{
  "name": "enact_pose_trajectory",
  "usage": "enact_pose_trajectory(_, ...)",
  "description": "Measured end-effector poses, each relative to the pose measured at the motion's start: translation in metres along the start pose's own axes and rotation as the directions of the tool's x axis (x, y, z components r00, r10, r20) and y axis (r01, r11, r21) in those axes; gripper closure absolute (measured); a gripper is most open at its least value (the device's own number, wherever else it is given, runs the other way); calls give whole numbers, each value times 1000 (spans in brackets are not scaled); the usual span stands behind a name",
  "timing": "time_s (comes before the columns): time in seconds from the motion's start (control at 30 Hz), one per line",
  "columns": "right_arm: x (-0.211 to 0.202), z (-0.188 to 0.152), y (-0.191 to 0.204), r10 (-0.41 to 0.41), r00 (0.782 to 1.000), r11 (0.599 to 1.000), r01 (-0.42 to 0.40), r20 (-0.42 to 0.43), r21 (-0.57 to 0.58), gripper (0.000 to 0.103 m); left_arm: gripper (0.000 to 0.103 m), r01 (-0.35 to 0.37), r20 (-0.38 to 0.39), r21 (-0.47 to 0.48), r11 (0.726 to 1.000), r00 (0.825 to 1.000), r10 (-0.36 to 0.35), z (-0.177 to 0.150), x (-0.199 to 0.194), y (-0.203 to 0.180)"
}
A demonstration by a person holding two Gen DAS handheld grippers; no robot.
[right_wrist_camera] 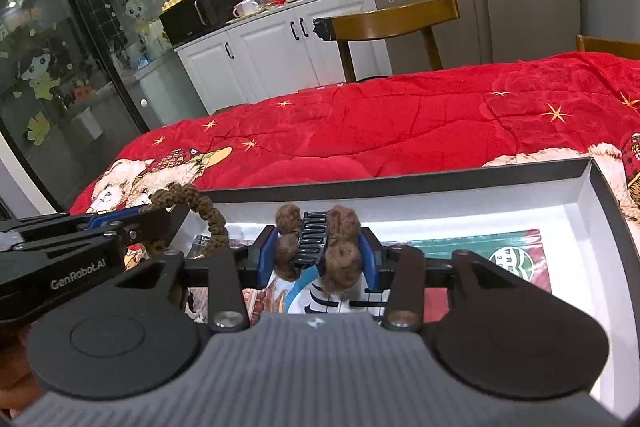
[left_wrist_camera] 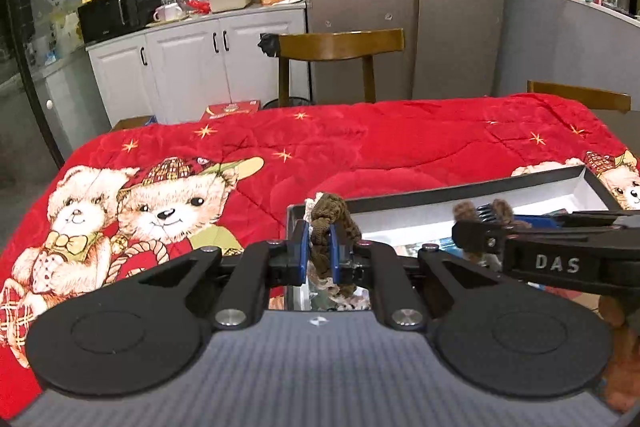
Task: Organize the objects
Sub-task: 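Carry both held items over the black box and lower them inside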
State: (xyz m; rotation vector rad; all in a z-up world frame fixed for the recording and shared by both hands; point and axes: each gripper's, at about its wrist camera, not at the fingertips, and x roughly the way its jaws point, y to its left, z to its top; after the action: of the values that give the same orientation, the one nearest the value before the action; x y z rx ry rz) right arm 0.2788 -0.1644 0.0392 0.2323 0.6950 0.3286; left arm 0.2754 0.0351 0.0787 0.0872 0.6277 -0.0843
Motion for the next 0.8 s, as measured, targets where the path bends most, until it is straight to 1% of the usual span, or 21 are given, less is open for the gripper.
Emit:
enact_pose_trajectory(0.2,3,1,-2,4,1000,1000,-4,-8,6,56,90,-8,-9,10,1000,1000,8,-2,4,0)
enact_pose_trajectory(0.33,3,0,-2,8,1000,1000,-8,-13,0,56,90,-26,-10,32,999,1000,27,-4,5,-5)
enact_pose_trajectory(0.53,4,-1,2,9,1000,1000,-9,-10,-30,56,90,-32,-23,21,999,999,33,-5,9,-2)
enact_pose_trajectory(0.8,5,-1,2,8,1000,999,-9,-16,-41,56,90,-31,-45,16,999,998,31,-6,15,-2)
